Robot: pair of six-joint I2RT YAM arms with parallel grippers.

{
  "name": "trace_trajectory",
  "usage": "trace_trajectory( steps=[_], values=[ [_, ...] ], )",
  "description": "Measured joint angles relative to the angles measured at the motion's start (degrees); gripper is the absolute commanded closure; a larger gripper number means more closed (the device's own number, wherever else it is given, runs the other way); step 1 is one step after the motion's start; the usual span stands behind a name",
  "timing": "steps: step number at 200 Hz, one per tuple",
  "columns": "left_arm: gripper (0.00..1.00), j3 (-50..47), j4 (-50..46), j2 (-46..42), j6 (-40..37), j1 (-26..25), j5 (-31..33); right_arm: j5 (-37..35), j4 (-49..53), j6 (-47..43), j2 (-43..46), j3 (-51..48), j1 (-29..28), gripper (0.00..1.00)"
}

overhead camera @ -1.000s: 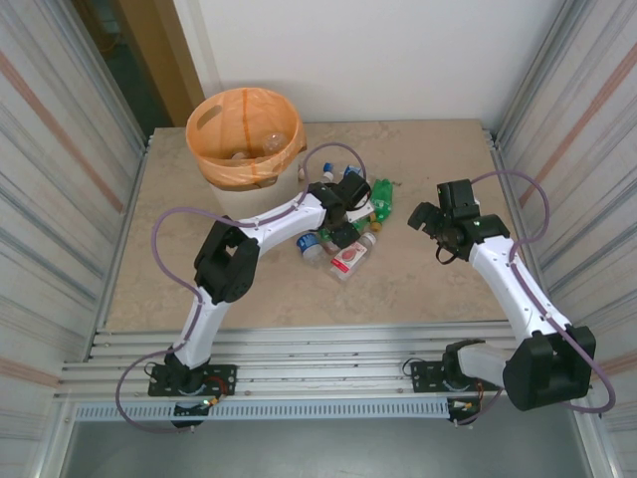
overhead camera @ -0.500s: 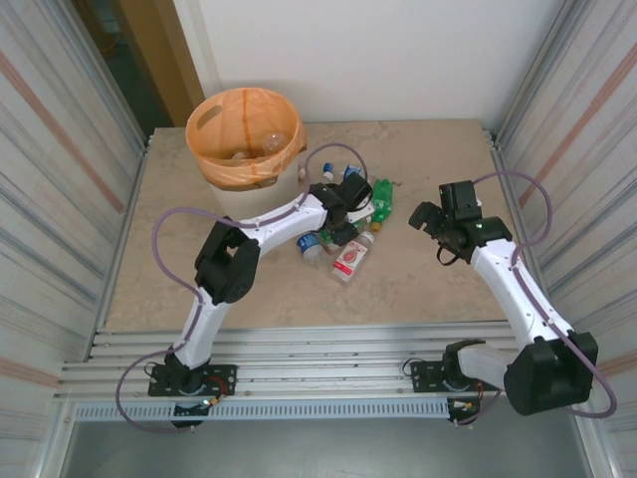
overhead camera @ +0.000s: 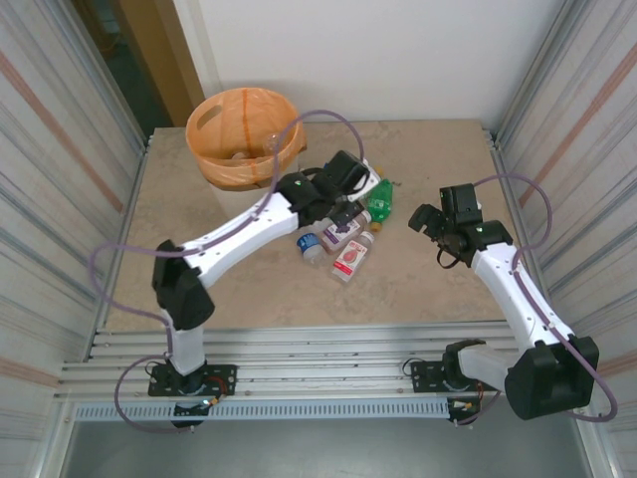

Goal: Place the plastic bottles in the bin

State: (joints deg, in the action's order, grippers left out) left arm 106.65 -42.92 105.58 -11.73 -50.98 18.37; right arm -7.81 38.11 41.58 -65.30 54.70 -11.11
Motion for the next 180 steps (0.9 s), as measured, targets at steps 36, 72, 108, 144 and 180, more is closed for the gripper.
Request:
trace_trajectory(
  steps=[36,72,108,144,180],
  values=[
    [0.69,-0.02,1.73,-7.91,1.64,0.02,4.48,0.2,-0.94,-0.02,0.42,-0.5,0.0,0.02],
    [0.68,-0.02,4.0,-13.84,3.08,2.36,6.88,0.63,-2.01,-0.02,0.42,-0.5,0.0,0.02],
    [0.68,-0.02,5.57,-17.55,6.21,9.55,6.97,1.31,-2.62,-0.02,0.07,-0.5,0.0,0.02],
    [0.68,-0.02,6.86,-18.25,8.98,15.76,6.29,1.92,-3.17,-0.04,-0.94,-0.5,0.0,0.02],
    [0.68,-0.02,6.86,-17.79,11.23,20.46,4.7,2.36,-3.63,-0.04,-1.49,-0.5,0.0,0.02]
  ],
)
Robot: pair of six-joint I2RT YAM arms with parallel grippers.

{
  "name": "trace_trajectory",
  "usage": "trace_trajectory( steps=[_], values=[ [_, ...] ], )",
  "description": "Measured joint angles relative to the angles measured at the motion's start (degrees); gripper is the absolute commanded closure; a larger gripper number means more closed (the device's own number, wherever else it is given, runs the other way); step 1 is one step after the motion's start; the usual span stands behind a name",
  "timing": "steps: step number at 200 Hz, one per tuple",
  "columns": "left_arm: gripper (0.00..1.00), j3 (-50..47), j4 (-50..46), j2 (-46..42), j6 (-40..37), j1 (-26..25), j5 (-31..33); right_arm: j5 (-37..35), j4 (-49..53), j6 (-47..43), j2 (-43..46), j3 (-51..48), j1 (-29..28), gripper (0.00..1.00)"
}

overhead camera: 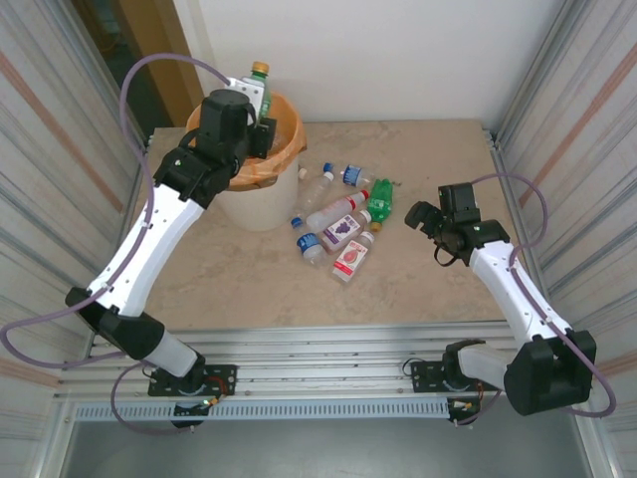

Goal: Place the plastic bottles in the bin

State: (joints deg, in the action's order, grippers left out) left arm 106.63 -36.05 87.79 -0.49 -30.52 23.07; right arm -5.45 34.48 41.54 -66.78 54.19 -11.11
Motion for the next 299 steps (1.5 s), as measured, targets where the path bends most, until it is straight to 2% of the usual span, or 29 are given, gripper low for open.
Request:
trace_trajectory(
  steps=[136,215,234,275,299],
  values=[
    [0.67,5.22,-1.2,11.96,3.39,7.5,-3.58,0.98,-0.42,-1.4,-3.04,0.07,0.0,0.02],
    [0.6,7.54,-3.41,17.86,4.7,8.68,-6.05,2.27,-2.58,-4.46,-11.63,3.61,0.39,0.02],
    [0.55,7.54,-3.74,18.03,5.09,9.01,-6.69,2.99,-3.23,-5.29,-14.51,4.85,0.66,0.02],
    [0.31,7.54,-4.33,18.03,5.84,9.57,-7.76,5.18,-4.2,-7.54,-20.41,8.2,0.66,0.02],
    [0.22,7.54,-4.44,18.03,6.32,9.84,-8.48,6.62,-4.55,-9.03,-24.11,10.73,0.66,0.02]
  ],
)
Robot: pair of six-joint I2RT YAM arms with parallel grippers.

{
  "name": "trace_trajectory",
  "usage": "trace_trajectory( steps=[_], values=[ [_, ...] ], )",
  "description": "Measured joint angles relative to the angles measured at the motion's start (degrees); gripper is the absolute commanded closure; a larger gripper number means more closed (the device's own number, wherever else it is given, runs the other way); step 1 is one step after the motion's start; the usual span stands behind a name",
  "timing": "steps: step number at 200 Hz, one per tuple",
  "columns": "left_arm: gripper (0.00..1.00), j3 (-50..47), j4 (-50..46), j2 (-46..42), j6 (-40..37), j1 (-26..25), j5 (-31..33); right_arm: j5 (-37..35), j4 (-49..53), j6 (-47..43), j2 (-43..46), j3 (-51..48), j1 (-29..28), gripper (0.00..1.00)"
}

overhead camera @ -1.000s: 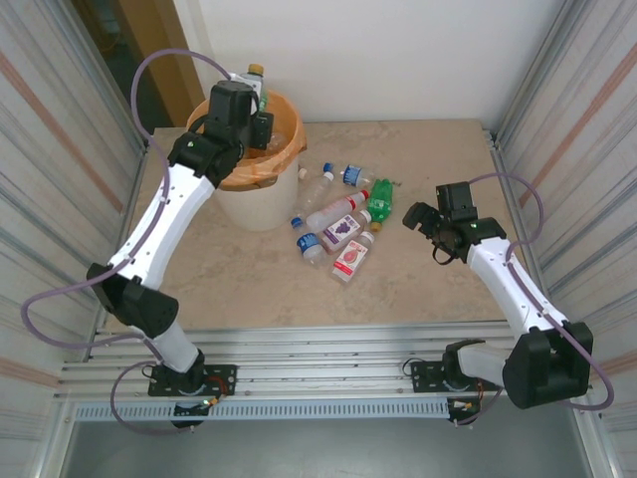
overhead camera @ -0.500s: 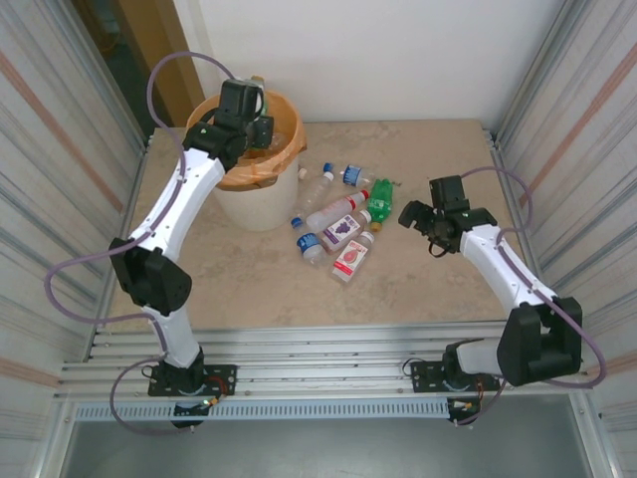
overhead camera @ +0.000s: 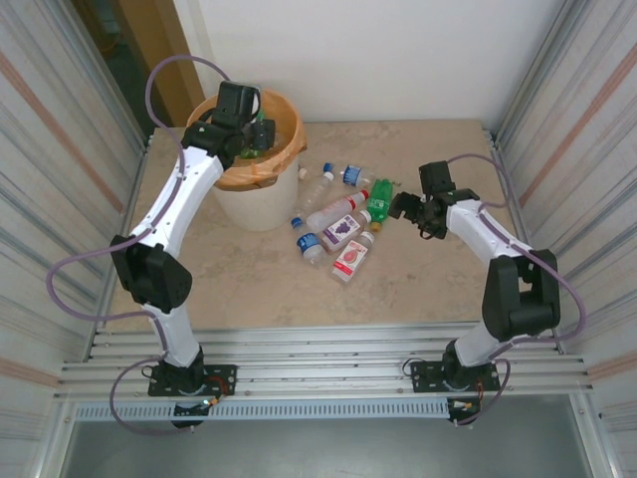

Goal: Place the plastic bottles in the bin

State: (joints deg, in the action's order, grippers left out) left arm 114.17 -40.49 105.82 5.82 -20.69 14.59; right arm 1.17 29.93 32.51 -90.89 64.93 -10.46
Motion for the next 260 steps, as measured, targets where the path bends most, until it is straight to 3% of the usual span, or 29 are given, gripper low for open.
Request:
trace_trajectory(
  steps=[82,133,186,260],
  values=[
    [0.02,-1.29,-0.37,-2.62,1.29,0.0,-1.42,5.07,-0.42,-4.9,-9.9,8.5,0.0,0.04],
    [0.01,-5.53,0.22,-10.93,2.05,-0.55,-3.08,6.4,0.04,-6.99,-18.69,16.28,-0.55,0.01],
    [0.01,-15.28,3.34,-21.99,3.48,-5.49,-3.19,5.11,2.03,-8.22,-25.11,24.41,-3.13,0.02],
    [0.01,-27.41,7.8,-32.39,7.74,-7.67,-5.44,2.29,5.38,-9.29,-30.36,28.5,-3.78,0.02]
  ],
)
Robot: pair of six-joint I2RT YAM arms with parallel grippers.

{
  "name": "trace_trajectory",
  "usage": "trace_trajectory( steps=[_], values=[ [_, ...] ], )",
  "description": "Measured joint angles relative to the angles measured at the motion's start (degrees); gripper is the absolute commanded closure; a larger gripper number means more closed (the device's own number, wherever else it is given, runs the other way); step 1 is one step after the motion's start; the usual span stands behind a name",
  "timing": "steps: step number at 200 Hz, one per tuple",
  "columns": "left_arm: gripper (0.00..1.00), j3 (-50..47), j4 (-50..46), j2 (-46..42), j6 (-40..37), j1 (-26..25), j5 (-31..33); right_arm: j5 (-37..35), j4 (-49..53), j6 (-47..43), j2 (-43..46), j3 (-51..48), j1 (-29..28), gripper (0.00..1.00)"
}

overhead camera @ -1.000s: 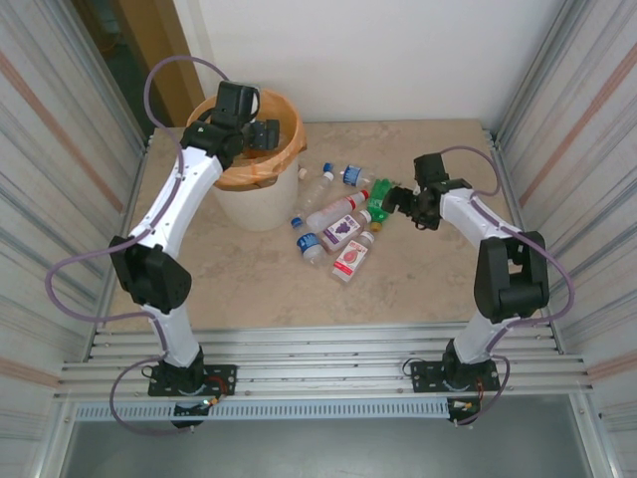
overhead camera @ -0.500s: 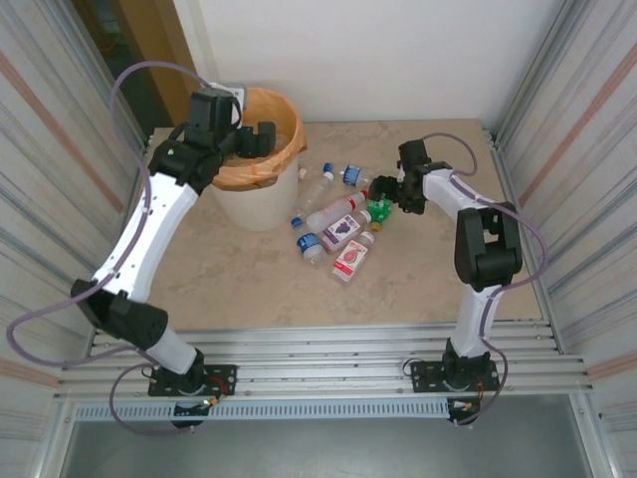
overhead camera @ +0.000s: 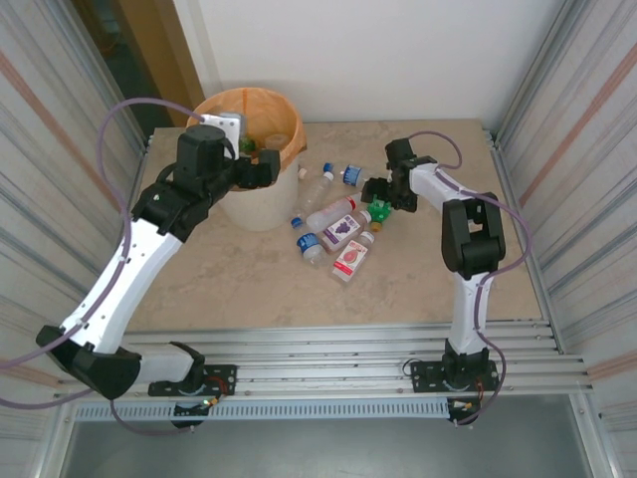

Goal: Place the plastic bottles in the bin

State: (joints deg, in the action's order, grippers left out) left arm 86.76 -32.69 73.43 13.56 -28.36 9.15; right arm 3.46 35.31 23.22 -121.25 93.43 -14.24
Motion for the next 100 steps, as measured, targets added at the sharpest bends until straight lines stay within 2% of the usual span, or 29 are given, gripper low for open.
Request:
trace_trajectory(
  steps=[100],
  values=[
    [0.01,-6.97,2.91,-3.91,4.96,0.0,-2.34,-1.36,2.38,-1.57,-3.58,3.06,0.0,0.06]
  ],
)
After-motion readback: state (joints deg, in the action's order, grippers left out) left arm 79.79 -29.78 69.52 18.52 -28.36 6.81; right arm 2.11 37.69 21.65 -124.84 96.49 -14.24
